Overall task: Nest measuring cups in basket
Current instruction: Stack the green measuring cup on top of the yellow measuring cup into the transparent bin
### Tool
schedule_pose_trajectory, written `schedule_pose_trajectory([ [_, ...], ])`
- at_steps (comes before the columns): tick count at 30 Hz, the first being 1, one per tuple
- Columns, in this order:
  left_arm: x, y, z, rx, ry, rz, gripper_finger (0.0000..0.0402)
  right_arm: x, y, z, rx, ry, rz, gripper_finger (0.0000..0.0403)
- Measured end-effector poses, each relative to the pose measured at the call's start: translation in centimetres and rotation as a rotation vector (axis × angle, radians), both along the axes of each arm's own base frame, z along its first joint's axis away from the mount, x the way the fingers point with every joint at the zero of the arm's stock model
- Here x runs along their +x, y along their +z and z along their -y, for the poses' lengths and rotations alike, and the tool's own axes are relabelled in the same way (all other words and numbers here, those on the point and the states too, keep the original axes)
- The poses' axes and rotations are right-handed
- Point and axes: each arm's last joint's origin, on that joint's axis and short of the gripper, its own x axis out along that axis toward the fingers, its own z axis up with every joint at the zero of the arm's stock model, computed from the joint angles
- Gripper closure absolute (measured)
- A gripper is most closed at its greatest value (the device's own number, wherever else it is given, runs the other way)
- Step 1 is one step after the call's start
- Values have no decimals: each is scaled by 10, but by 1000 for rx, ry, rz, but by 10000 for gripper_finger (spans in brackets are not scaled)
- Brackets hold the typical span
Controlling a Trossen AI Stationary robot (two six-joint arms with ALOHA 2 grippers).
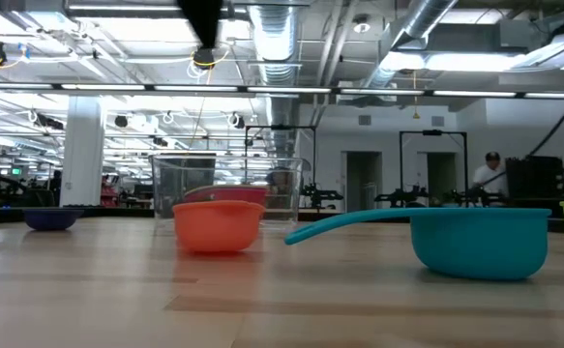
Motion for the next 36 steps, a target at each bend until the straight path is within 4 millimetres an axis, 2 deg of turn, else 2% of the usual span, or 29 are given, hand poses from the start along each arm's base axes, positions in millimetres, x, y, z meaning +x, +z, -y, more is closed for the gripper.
schedule_pose_trajectory([
  [6, -42, -10, 1, 33, 72, -50, 401, 27, -31, -9, 63, -362, -26, 377],
  [11, -62, -5, -11, 50, 160, 50, 401, 32, -58, -14, 104, -528, -126, 387],
  [16, -67, 3, -15, 18, 171, 120, 401, 21, -87, -10, 155, -647, -171, 397],
  [26, -66, 4, -16, 35, 152, 148, 401, -8, -135, 25, 486, -854, -16, 397],
  [31, -65, 4, -16, 32, 156, 151, 401, -20, -142, 22, 516, -910, -32, 396],
  [36, -65, 4, -17, 38, 160, 156, 401, -18, -158, 16, 492, -910, -45, 397],
])
